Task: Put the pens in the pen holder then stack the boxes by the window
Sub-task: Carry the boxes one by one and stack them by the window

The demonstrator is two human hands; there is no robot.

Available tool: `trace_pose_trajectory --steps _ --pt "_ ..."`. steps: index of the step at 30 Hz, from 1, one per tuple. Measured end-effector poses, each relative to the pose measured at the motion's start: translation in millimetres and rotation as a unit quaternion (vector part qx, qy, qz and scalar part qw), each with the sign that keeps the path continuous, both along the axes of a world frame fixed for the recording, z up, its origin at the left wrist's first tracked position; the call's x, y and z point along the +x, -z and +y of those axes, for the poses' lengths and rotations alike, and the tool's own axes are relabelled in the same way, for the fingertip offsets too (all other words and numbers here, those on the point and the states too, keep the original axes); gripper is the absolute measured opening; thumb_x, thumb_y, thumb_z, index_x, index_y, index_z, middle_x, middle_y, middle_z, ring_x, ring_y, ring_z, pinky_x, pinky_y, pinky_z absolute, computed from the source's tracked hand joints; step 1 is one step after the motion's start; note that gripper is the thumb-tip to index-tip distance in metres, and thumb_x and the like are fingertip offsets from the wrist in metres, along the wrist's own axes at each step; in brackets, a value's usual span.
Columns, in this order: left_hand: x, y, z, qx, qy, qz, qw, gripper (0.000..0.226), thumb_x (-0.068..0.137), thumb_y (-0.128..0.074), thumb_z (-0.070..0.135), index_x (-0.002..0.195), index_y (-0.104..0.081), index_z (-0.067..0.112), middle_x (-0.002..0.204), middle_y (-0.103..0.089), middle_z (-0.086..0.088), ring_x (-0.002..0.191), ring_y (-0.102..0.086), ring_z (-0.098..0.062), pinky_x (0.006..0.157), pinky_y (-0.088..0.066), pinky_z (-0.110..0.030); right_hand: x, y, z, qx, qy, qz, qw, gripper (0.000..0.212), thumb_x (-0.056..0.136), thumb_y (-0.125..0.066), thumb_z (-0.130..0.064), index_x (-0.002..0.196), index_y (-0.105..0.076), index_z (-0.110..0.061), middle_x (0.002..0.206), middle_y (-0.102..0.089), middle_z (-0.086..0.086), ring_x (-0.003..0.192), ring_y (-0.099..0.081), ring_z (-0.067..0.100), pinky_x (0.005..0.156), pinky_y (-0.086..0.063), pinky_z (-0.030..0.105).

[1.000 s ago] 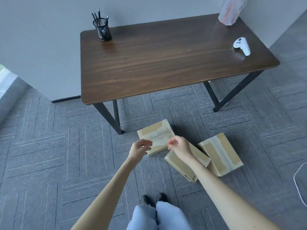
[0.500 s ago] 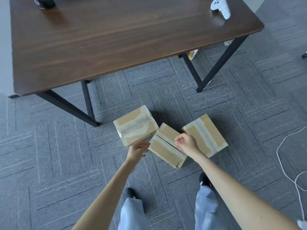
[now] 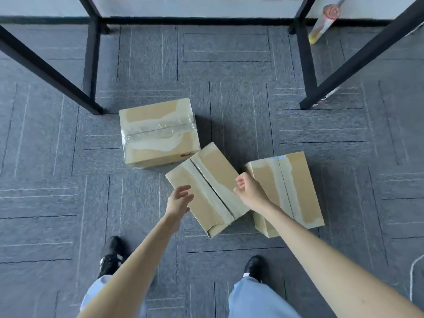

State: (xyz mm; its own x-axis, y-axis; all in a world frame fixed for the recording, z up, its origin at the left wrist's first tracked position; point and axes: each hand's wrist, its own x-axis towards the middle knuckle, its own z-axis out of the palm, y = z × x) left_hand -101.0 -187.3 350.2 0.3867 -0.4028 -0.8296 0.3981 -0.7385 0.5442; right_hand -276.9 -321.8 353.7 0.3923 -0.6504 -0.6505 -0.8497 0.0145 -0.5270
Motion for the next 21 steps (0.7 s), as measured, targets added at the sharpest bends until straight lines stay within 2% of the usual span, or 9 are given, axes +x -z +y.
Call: trace_pose_trajectory --steps 2,4,6,10,12,15,19,21 --pt "-7.4 41.2 5.7 0.02 -0.014 -0.02 1.0 0.041 0.091 -0.059 0.01 0.129 -0.052 0.023 0.14 -0.043 -0.012 0.116 -0.049 -0.024 0.087 -0.043 -0.039 -1.2 37.0 -6.3 -0.002 -0.026 0.013 1.0 0.036 0.092 -0.056 -0.016 0.125 -0.045 -0.008 0.132 -0.05 0.009 0.119 -0.051 0.023 0.099 -0.04 0.032" --pt "-14.9 76.7 12.9 0.041 -0.017 -0.029 0.999 0.054 0.087 -0.065 0.015 0.134 -0.044 0.032 0.146 -0.033 -0.01 0.121 -0.043 -0.025 0.099 -0.043 -0.05 -2.8 67.7 -10.0 0.001 -0.04 0.026 0.999 0.05 0.092 -0.057 -0.019 0.136 -0.036 -0.008 0.143 -0.04 0.01 0.131 -0.04 0.024 0.105 -0.033 0.032" --pt "-19.6 103.0 18.5 0.049 -0.025 -0.015 0.998 0.07 0.084 -0.069 0.018 0.14 -0.033 0.039 0.151 -0.023 -0.006 0.127 -0.038 -0.027 0.101 -0.042 -0.058 -3.1 94.3 -12.5 0.014 -0.053 0.034 0.998 0.061 0.091 -0.057 -0.022 0.143 -0.027 -0.01 0.148 -0.032 0.01 0.137 -0.032 0.026 0.108 -0.029 0.033" --pt "-28.4 140.7 24.5 0.003 -0.058 0.007 0.998 0.091 0.084 -0.07 0.015 0.146 -0.01 0.045 0.16 -0.012 -0.003 0.141 -0.028 -0.031 0.104 -0.036 -0.062 -4.8 140.2 -15.4 0.033 -0.027 0.04 0.998 0.084 0.088 -0.063 -0.024 0.151 -0.008 -0.009 0.156 -0.019 0.011 0.144 -0.02 0.025 0.116 -0.02 0.035" --pt "-30.1 152.5 25.0 -0.031 -0.081 0.005 0.996 0.091 0.087 -0.066 0.009 0.146 -0.007 0.042 0.157 -0.022 -0.002 0.133 -0.04 -0.027 0.104 -0.039 -0.054 -5.8 154.6 -12.1 0.034 -0.02 0.058 0.998 0.092 0.088 -0.063 -0.027 0.152 -0.001 -0.008 0.159 -0.011 0.009 0.147 -0.013 0.022 0.117 -0.014 0.032" --pt "-28.5 159.9 25.2 -0.056 -0.099 -0.009 0.993 0.089 0.087 -0.063 0.003 0.148 -0.007 0.038 0.148 -0.034 -0.004 0.113 -0.052 -0.021 0.089 -0.046 -0.039 -6.1 163.6 -1.5 -0.004 -0.022 0.075 0.997 0.093 0.087 -0.062 -0.028 0.152 0.001 -0.009 0.159 -0.011 0.011 0.146 -0.011 0.026 0.116 -0.013 0.033" --pt "-17.1 166.3 33.6 -0.07 -0.079 -0.029 0.994 0.091 0.087 -0.063 -0.001 0.149 -0.008 0.036 0.15 -0.032 -0.004 0.118 -0.052 -0.024 0.073 -0.053 -0.023 -11.0 168.6 9.1 -0.015 -0.008 0.099 0.995 0.086 0.083 -0.063 -0.03 0.149 -0.011 -0.012 0.148 -0.023 0.012 0.137 -0.022 0.031 0.108 -0.026 0.038" --pt "-10.3 167.9 39.7 -0.073 -0.06 -0.045 0.995 0.093 0.087 -0.065 0.002 0.15 -0.007 0.037 0.154 -0.026 -0.004 0.125 -0.048 -0.024 0.079 -0.053 -0.023 -14.2 171.7 11.1 -0.002 0.003 0.103 0.995 0.079 0.083 -0.064 -0.034 0.146 -0.02 -0.013 0.145 -0.028 0.01 0.134 -0.028 0.029 0.104 -0.031 0.037"
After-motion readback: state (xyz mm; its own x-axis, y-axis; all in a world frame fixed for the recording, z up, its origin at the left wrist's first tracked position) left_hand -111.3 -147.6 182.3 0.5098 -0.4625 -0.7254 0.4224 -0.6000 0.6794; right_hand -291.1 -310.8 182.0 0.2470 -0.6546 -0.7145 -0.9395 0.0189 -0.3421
